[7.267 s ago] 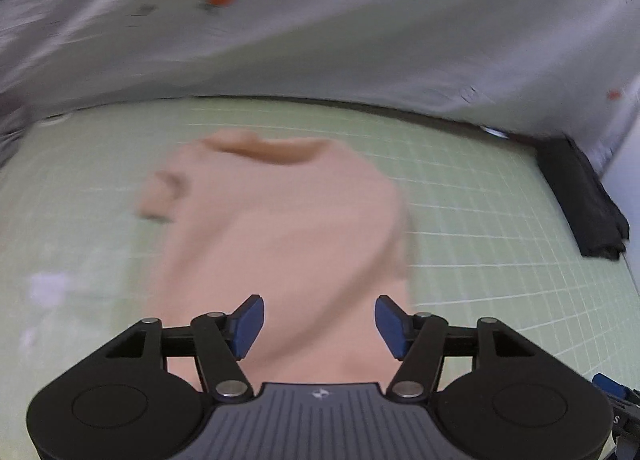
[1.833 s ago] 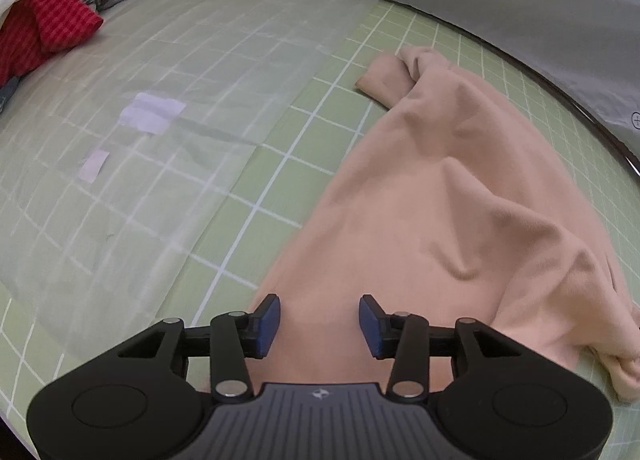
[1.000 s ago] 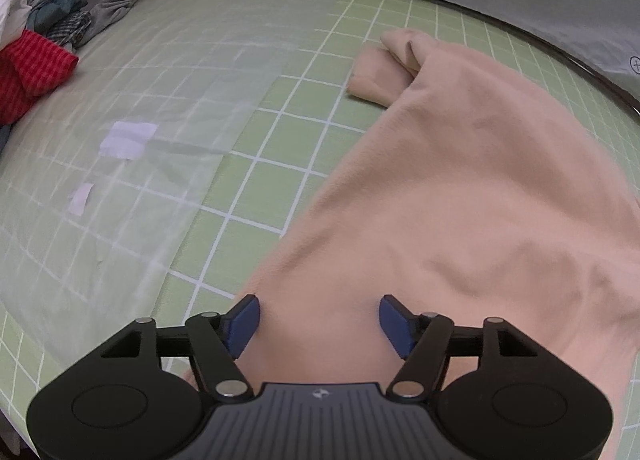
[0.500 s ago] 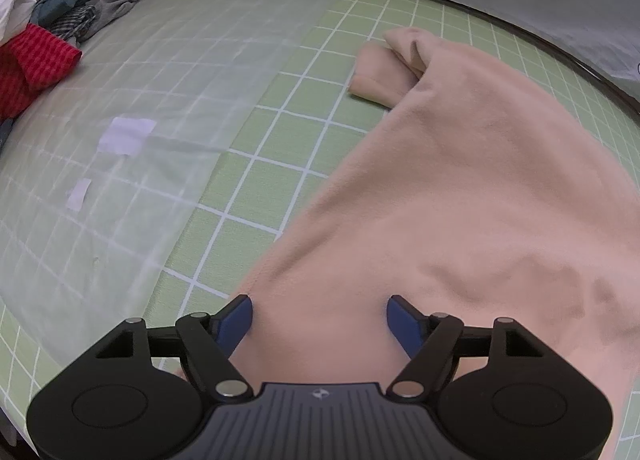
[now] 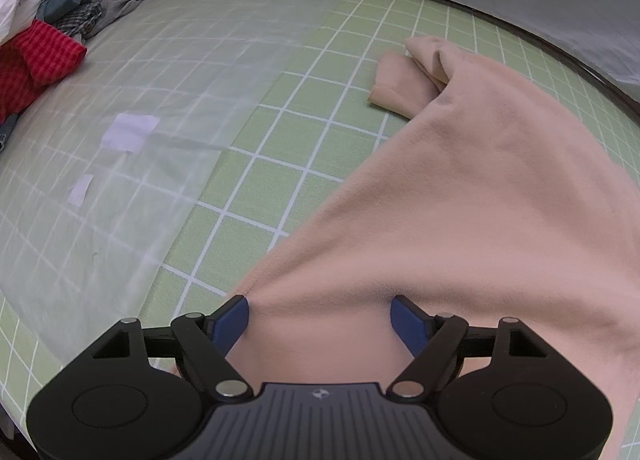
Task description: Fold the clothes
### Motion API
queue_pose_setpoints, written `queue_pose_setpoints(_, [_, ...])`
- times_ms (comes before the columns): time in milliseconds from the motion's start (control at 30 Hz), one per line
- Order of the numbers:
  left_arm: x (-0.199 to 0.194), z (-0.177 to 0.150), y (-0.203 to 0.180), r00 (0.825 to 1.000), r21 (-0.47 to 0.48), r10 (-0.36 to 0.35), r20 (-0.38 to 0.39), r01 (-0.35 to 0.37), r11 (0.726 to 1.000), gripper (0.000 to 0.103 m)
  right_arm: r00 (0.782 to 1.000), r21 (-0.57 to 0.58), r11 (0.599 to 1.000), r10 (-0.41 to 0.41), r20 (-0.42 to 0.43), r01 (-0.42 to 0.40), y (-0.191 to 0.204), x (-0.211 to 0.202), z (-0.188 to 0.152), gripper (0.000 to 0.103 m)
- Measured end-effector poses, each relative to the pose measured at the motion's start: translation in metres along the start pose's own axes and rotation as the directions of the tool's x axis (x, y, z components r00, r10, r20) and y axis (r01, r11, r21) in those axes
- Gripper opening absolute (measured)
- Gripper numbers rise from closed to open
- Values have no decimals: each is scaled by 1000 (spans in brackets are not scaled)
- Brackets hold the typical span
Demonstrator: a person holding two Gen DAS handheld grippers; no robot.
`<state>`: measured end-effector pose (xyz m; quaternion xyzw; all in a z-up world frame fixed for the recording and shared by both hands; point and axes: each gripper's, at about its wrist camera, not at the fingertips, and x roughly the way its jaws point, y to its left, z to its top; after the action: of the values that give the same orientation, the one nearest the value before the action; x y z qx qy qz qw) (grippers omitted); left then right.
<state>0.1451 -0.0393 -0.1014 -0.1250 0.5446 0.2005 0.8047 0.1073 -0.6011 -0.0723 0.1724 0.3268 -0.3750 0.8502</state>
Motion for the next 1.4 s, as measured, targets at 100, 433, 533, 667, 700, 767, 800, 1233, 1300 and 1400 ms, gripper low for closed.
queue_pose_setpoints(100, [1,1,0,1000,-2,2,-4,-2,1000,79,996,-18,996,93,-1,-93,13,3,4,40])
queue_pose_setpoints(433, [1,-1,0,1000,-12,5,-3,-5,1000,80,983,-89,984,140,-121,-152,68,56,-14,40])
queue_pose_setpoints(533, [1,0,1,1000,-15,5,-4,-6,1000,81,985,-78,989,119,-124,-129,69,60,-15,46])
queue_pose_setpoints(667, [2,0,0,1000,-14,5,-6,-5,1000,82,988,-94,991,86,-129,-99,70,63,-13,25])
queue_pose_setpoints(700, [2,0,0,1000,-13,4,-6,-4,1000,82,988,-88,991,86,-130,-98,68,63,-13,15])
queue_pose_setpoints(767, [1,0,1,1000,-12,3,-5,-3,1000,82,986,-69,992,99,-137,-109,63,64,-13,3])
queue_pose_setpoints(800, [1,-1,1,1000,-11,2,-5,-2,1000,82,985,-66,991,106,-138,-116,61,63,-13,3])
queue_pose_setpoints(1233, [-6,-11,3,1000,-18,-28,13,29,999,82,915,56,925,361,181,-376,4,-51,23,1])
queue_pose_setpoints(1300, [-11,-17,7,999,-35,-34,26,35,999,82,905,73,917,370,212,-392,-11,-72,15,1])
queue_pose_setpoints(1400, [-20,-29,15,998,-56,-40,44,43,997,82,951,130,943,298,86,-307,-30,-63,-16,1])
